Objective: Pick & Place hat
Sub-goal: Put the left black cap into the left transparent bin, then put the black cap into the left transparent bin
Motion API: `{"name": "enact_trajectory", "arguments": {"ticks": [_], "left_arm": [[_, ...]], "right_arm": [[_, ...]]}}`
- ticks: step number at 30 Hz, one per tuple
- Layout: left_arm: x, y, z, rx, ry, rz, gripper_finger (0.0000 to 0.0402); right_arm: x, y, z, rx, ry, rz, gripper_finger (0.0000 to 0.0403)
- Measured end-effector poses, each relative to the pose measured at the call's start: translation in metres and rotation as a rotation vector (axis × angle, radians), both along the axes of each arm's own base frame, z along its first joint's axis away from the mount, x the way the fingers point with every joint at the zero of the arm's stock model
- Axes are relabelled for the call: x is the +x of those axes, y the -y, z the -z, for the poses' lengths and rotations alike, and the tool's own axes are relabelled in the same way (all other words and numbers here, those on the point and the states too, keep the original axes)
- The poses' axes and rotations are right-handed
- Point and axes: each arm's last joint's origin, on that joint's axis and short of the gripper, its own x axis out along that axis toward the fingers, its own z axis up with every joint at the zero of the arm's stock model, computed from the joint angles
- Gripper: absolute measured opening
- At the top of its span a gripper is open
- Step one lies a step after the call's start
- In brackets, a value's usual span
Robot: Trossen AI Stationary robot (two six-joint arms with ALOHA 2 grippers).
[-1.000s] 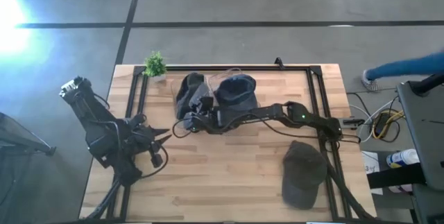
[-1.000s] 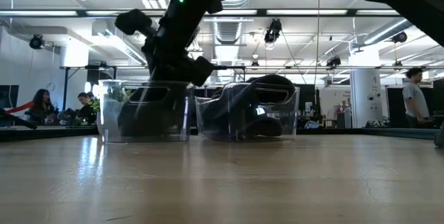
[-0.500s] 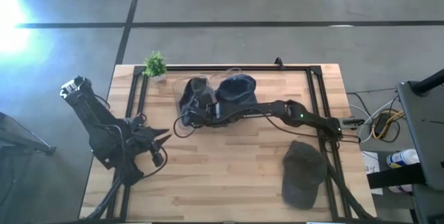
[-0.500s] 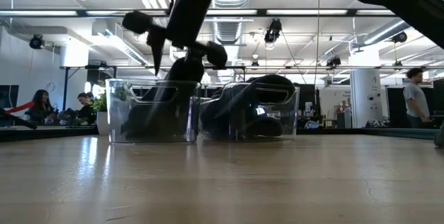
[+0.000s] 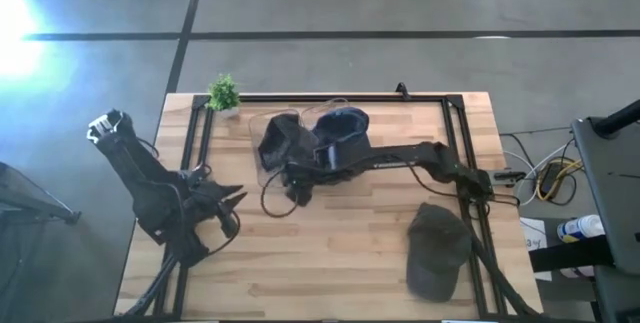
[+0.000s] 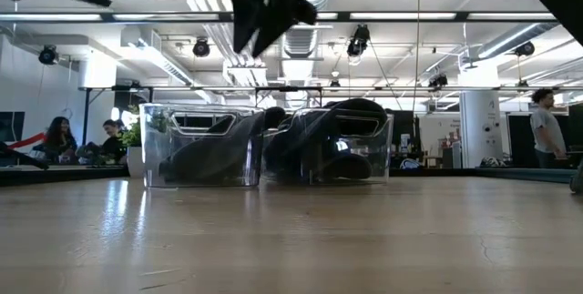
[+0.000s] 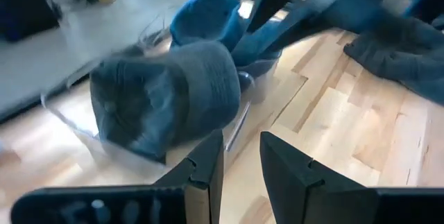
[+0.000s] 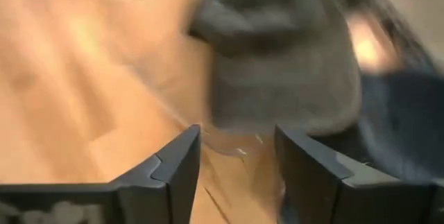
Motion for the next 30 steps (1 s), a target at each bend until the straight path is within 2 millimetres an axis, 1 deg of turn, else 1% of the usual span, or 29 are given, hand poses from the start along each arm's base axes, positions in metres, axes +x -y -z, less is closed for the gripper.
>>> {"name": "enact_trajectory", "arguments": {"ticks": [2,4,6,10,13,14,17,21,25,27,29,30], "left_arm": [[-0.003,0.001,0.008,-0.052,0.017,-0.02,0.009],[-0.005,0.004,0.015,-0.102,0.021,-0.023,0.009],[-0.007,0.008,0.021,-0.137,0.04,-0.013,0.009],[-0.005,0.013,0.033,-0.185,0.074,-0.021,0.009],[-0.002,0.018,0.043,-0.204,0.084,-0.034,0.009],[-0.001,0.019,0.047,-0.212,0.085,-0.04,0.009],[0.001,0.023,0.058,-0.224,0.063,-0.055,0.009],[0.002,0.026,0.073,-0.215,0.022,-0.076,0.009],[0.002,0.023,0.086,-0.193,0.025,-0.112,0.009],[0.002,0.021,0.091,-0.197,0.03,-0.127,0.009],[0.003,0.023,0.092,-0.221,0.047,-0.127,0.009],[0.004,0.024,0.092,-0.226,0.052,-0.12,0.009]], "right_arm": [[0.002,0.015,-0.002,-0.014,-0.034,-0.113,0.0156],[0.005,0.034,0.01,-0.048,-0.116,-0.191,0.0139],[0.009,0.05,0.025,-0.094,-0.21,-0.279,0.0127],[0.019,0.057,0.043,-0.179,-0.294,-0.477,0.0117],[0.025,0.067,0.062,-0.2,-0.364,-0.55,0.0121],[0.026,0.07,0.067,-0.204,-0.376,-0.557,0.0123],[0.029,0.072,0.071,-0.208,-0.375,-0.563,0.0134],[0.038,0.067,0.076,-0.15,-0.273,-0.567,0.0147],[0.047,0.063,0.072,-0.097,-0.131,-0.52,0.0156],[0.049,0.062,0.069,-0.089,-0.092,-0.483,0.016],[0.046,0.061,0.062,-0.085,-0.079,-0.42,0.0163],[0.042,0.06,0.055,-0.066,-0.073,-0.39,0.0164]]}}
